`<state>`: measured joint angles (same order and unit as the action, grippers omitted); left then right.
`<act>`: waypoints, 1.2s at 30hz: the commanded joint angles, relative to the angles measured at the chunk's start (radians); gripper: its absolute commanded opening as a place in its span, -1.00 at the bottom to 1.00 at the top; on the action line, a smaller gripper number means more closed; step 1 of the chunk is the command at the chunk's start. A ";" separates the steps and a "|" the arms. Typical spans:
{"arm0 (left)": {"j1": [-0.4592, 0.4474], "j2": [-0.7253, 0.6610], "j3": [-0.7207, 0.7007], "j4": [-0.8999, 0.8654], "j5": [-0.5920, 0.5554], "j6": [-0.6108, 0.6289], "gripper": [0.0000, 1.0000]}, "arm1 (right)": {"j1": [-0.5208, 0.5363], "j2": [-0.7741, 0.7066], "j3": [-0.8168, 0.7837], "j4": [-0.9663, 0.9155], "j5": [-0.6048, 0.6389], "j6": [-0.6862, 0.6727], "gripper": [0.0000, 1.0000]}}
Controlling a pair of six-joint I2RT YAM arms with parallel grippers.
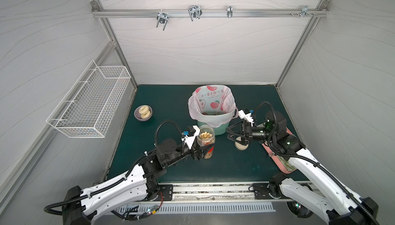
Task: Empty moldy peanuts from jars
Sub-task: Pour the moldy peanuts from the jar into the trash bin.
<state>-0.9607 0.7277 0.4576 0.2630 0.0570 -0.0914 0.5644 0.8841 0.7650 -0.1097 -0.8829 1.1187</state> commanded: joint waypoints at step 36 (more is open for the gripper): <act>-0.084 0.076 0.088 0.204 -0.072 0.060 -1.00 | 0.228 0.120 -0.056 0.382 0.219 0.162 0.50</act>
<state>-1.0412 0.8097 0.4808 0.3500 -0.0113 -0.0334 0.7864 1.0180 0.7185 0.2134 -0.6907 1.2709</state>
